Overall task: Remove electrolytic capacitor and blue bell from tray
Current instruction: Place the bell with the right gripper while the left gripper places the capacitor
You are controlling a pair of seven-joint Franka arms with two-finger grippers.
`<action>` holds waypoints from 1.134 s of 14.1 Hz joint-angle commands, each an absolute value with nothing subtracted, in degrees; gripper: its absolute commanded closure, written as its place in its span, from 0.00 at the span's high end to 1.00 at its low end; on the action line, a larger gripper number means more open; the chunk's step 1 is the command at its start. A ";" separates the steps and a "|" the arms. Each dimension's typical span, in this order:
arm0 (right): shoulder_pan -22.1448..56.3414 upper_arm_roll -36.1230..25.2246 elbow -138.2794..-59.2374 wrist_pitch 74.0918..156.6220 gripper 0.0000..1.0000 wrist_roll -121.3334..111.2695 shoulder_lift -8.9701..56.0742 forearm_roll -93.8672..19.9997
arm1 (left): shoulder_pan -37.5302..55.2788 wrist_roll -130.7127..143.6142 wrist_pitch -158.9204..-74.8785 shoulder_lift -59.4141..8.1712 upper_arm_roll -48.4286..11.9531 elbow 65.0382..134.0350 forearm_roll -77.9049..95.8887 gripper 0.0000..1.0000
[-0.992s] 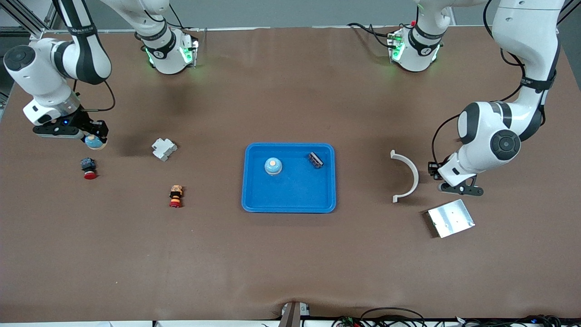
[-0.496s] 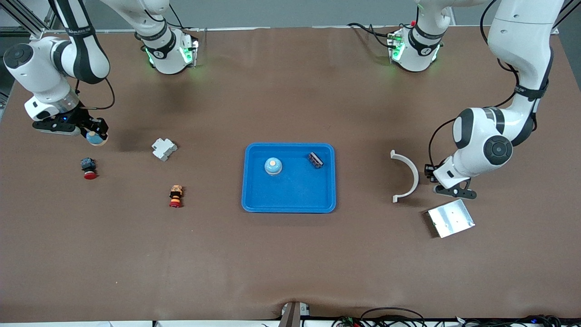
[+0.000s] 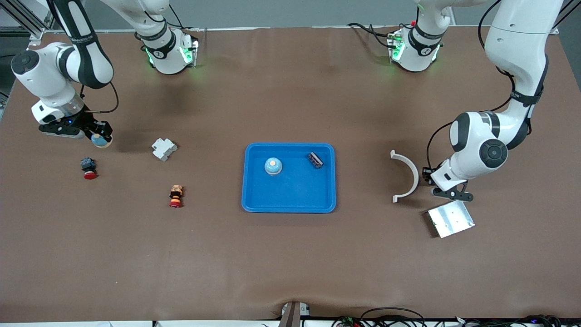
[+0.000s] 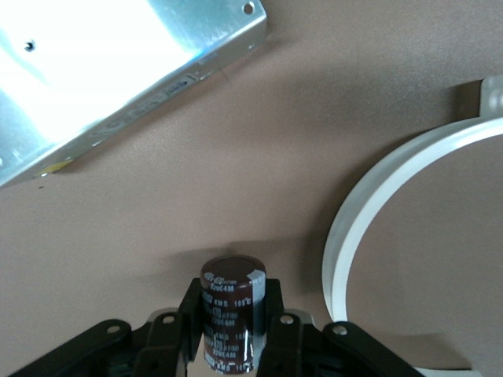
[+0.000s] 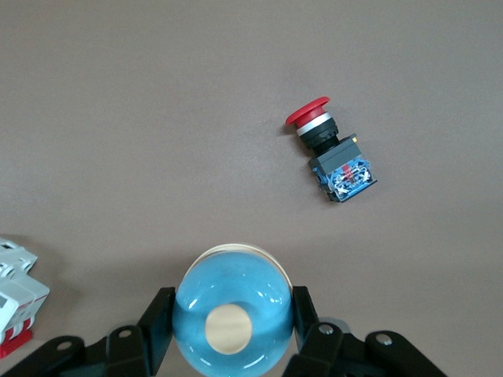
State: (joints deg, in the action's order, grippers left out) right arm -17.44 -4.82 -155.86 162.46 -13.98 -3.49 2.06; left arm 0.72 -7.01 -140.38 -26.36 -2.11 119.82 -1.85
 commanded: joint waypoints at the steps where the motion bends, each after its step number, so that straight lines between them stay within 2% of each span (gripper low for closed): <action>1: -17.23 -4.57 -157.06 166.28 0.00 -15.64 -1.68 -0.17 | 0.88 -7.73 -140.98 -27.25 -2.29 119.00 -2.90 0.22; 4: -17.23 -4.57 -157.50 169.88 0.00 -15.56 0.96 -0.18 | 0.62 -7.73 -140.98 -27.25 -2.29 119.18 -2.90 0.36; 10: -16.88 -4.48 -157.50 170.33 0.00 -15.47 2.28 -3.25 | 0.44 -7.73 -140.98 -27.16 -2.29 119.36 -2.90 0.48; 12: -16.70 -4.48 -157.50 172.34 0.00 -15.47 3.51 -3.43 | 0.44 -7.73 -140.89 -27.07 -2.37 119.44 -2.90 0.63; 15: -16.70 -4.31 -157.50 176.65 0.00 -15.47 7.02 -3.43 | 0.44 -7.82 -140.45 -26.63 -2.29 119.53 -2.90 0.97; 16: -16.70 -4.22 -157.41 177.01 0.00 -15.47 7.64 -3.43 | 0.44 -7.74 -140.36 -26.63 -2.29 119.53 -2.90 1.00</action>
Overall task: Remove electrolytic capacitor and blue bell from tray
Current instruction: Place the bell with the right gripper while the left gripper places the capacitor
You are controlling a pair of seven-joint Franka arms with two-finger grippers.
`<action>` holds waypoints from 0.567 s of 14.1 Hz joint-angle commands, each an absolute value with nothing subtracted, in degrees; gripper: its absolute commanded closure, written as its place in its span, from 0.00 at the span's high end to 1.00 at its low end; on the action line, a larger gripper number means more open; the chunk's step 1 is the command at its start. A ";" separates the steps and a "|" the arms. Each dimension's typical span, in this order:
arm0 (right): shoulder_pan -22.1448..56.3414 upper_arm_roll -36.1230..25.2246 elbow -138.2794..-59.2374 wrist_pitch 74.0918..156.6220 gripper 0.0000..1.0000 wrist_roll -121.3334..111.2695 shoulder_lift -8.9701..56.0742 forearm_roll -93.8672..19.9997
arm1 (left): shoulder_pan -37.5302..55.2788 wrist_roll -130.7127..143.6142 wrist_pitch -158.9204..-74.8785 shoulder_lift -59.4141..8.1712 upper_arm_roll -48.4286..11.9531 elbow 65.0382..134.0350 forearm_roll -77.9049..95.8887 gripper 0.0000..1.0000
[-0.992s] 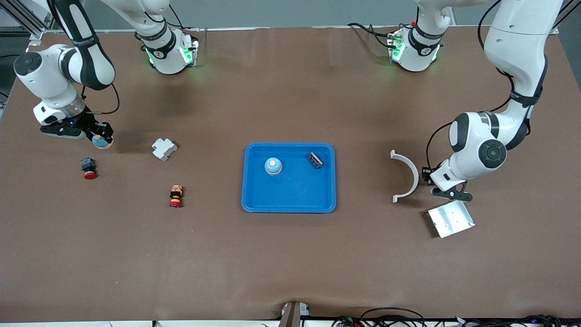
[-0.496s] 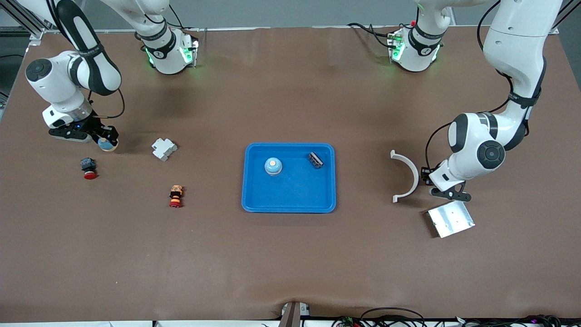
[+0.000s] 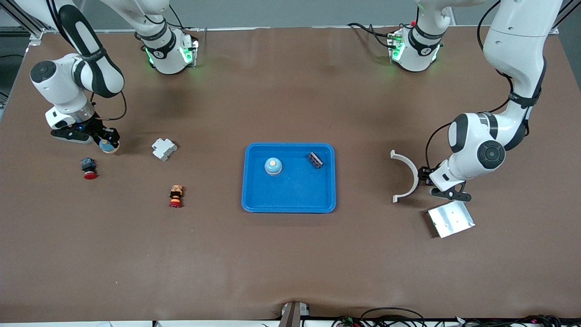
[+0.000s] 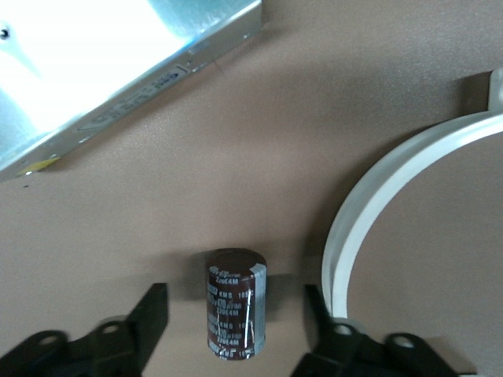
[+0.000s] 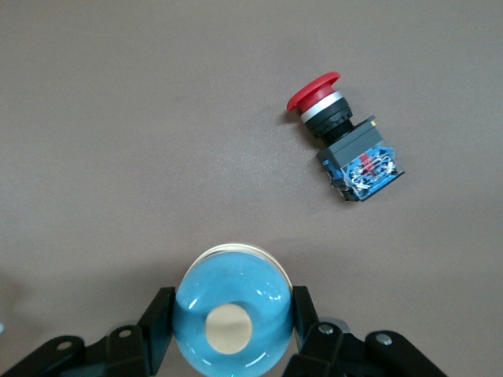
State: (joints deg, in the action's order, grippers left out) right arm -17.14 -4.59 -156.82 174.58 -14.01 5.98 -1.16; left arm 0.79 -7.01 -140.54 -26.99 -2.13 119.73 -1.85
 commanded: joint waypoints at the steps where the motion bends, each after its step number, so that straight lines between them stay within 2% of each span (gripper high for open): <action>1: -16.70 -4.22 -157.41 177.27 0.00 -15.47 7.82 -3.43 | 0.44 -7.65 -140.27 -26.46 -2.29 119.53 -2.90 1.00; 8: -16.87 -3.25 -157.24 181.22 0.00 -14.86 11.42 -3.51 | 0.35 -7.21 -135.53 -23.03 -2.29 119.00 -2.90 1.00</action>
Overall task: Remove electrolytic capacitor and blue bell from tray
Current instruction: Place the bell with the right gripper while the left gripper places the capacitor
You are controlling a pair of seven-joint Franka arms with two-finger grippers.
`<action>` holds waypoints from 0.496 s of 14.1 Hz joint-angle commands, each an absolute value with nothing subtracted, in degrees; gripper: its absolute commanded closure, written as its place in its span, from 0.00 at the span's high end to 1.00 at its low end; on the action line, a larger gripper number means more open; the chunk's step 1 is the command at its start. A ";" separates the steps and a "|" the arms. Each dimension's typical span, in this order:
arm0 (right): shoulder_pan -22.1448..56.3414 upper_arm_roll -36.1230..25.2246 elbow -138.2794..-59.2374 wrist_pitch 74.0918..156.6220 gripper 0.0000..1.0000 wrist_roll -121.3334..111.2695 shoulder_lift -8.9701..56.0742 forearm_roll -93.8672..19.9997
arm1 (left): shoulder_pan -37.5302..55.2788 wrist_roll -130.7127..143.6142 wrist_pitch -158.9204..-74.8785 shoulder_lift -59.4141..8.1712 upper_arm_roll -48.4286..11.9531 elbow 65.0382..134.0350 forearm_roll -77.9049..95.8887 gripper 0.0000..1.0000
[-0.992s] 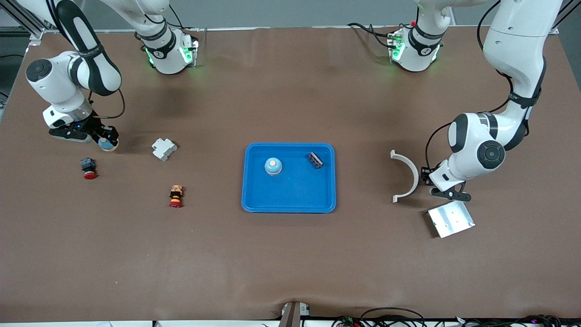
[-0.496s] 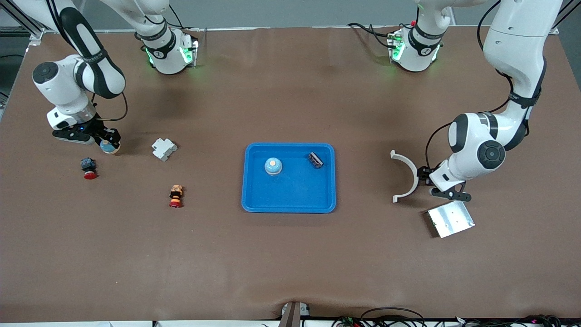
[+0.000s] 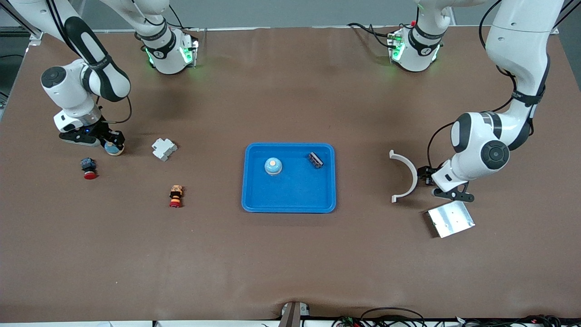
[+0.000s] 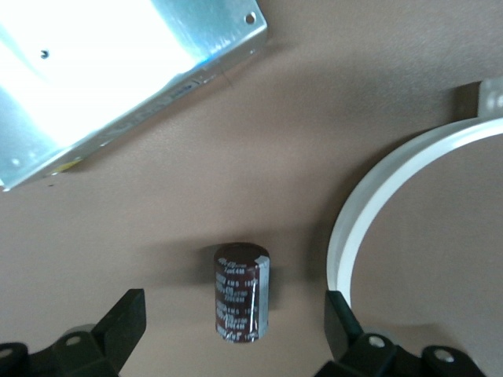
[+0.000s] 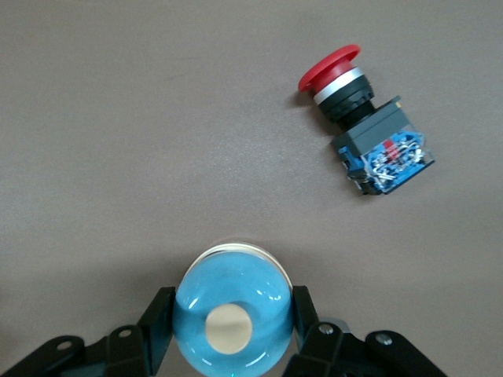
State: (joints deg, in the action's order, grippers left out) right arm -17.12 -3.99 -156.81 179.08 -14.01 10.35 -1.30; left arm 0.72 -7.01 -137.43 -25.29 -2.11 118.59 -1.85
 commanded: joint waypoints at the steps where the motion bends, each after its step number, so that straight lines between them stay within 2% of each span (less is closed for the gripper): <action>1: -16.87 -3.16 -157.24 181.84 0.00 -14.77 11.86 -3.52 | 0.53 -6.86 -135.09 -22.68 -2.29 118.83 -2.81 1.00; 3: -16.87 -2.73 -157.24 182.55 0.00 -14.77 12.22 -3.52 | 0.88 -5.46 -134.39 -22.41 -2.37 117.69 -2.55 1.00; 5: -16.96 -2.46 -157.24 182.55 0.00 -14.68 12.48 -3.52 | 0.97 -4.49 -130.10 -21.97 -2.98 115.33 -2.37 1.00; 6: -16.88 -2.46 -157.15 182.46 0.26 -14.42 12.57 -3.52 | 0.88 -3.44 -126.42 -21.71 -3.77 113.31 -2.11 1.00; 7: -16.88 -2.37 -157.06 182.55 0.99 -14.41 12.74 -3.52 | 0.88 -1.17 -122.82 -21.62 -4.21 110.94 -2.11 1.00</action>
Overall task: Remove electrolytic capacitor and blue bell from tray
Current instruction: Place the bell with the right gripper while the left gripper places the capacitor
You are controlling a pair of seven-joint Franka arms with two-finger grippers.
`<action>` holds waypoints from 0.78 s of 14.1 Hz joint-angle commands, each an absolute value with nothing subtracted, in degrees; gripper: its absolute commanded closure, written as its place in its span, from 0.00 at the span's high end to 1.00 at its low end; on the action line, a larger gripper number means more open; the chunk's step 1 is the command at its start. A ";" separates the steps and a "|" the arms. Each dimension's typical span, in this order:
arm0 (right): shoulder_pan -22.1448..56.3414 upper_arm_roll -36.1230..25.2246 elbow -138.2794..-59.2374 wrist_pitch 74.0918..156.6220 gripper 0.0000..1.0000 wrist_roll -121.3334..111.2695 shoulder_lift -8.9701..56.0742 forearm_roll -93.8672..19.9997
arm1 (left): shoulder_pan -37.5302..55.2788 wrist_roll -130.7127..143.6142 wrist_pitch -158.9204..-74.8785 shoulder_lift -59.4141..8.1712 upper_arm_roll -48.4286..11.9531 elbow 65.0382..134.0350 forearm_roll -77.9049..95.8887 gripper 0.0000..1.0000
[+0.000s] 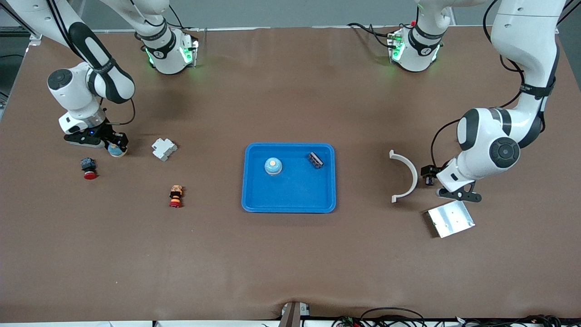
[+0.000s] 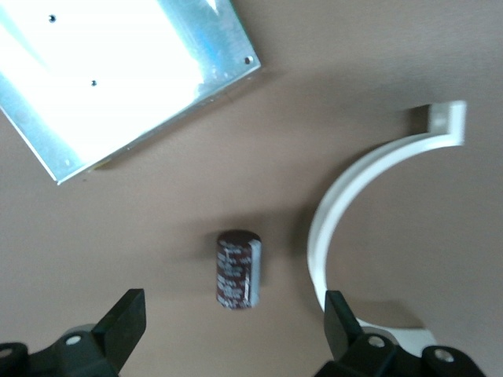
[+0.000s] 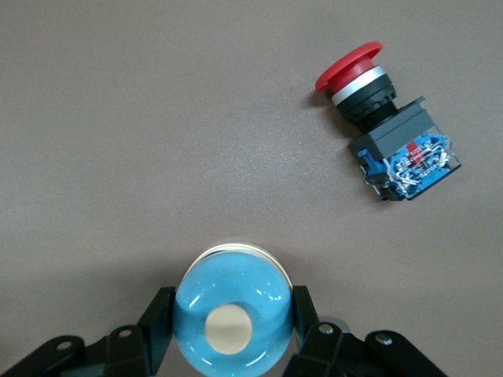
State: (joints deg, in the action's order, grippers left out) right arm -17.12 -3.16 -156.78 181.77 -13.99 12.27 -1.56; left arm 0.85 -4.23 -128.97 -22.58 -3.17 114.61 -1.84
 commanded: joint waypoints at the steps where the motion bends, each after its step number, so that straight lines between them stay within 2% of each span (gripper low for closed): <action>1: -16.79 -2.20 -157.15 182.55 1.00 -14.41 12.74 -3.52 | 0.97 1.99 -119.13 -21.80 -5.00 108.48 -2.11 1.00; 4: -16.79 -0.18 -156.89 182.46 1.00 -14.41 12.57 -3.52 | 1.05 8.77 -113.65 -21.80 -7.90 104.86 -1.94 1.00; 9: -16.70 3.68 -154.96 182.02 1.00 -14.06 12.04 -3.52 | 0.97 31.60 -113.03 -21.80 -16.77 100.90 -1.85 1.00; 11: -16.44 4.39 -153.38 181.76 1.00 -13.54 12.04 -3.52 | 1.31 38.47 -113.03 -22.41 -18.19 98.89 2.78 1.00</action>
